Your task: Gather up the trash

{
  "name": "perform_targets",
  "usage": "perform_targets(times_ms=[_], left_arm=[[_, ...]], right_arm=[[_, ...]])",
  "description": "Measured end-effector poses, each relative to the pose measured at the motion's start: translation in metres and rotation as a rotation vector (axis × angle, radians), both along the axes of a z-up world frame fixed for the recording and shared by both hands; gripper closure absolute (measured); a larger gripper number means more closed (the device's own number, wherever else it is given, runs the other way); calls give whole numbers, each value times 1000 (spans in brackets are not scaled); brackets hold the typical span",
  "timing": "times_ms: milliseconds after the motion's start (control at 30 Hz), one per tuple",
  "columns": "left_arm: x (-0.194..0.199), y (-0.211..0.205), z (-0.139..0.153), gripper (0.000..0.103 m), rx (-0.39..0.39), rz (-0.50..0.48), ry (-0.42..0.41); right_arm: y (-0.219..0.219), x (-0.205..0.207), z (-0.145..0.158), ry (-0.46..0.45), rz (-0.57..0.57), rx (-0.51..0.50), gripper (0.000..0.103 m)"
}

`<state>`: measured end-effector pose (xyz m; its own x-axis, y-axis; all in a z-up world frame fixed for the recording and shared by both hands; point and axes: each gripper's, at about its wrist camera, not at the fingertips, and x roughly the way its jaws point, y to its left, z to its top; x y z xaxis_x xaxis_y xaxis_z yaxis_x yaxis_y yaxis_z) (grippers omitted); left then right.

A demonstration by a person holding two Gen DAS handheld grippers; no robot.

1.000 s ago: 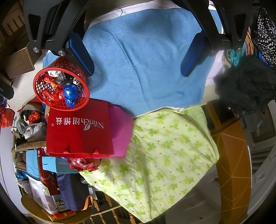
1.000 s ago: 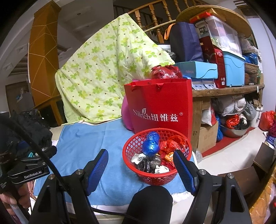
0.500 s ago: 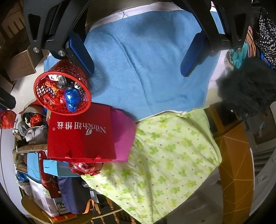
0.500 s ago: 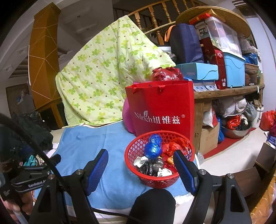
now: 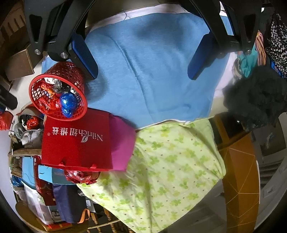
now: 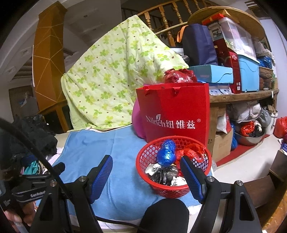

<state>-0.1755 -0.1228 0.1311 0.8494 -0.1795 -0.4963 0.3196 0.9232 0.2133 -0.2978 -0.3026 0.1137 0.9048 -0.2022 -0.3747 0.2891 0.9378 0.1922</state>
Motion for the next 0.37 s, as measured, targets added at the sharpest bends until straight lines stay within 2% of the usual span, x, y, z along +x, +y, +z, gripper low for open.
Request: perform_targets(times_ms=[233, 367], left_arm=[[11, 2, -4, 3, -21, -17, 1], [40, 16, -11, 3, -70, -13, 28]], right_arm=[[2, 7, -3, 17, 0, -12, 23], [5, 15, -4, 16, 30, -12, 23]])
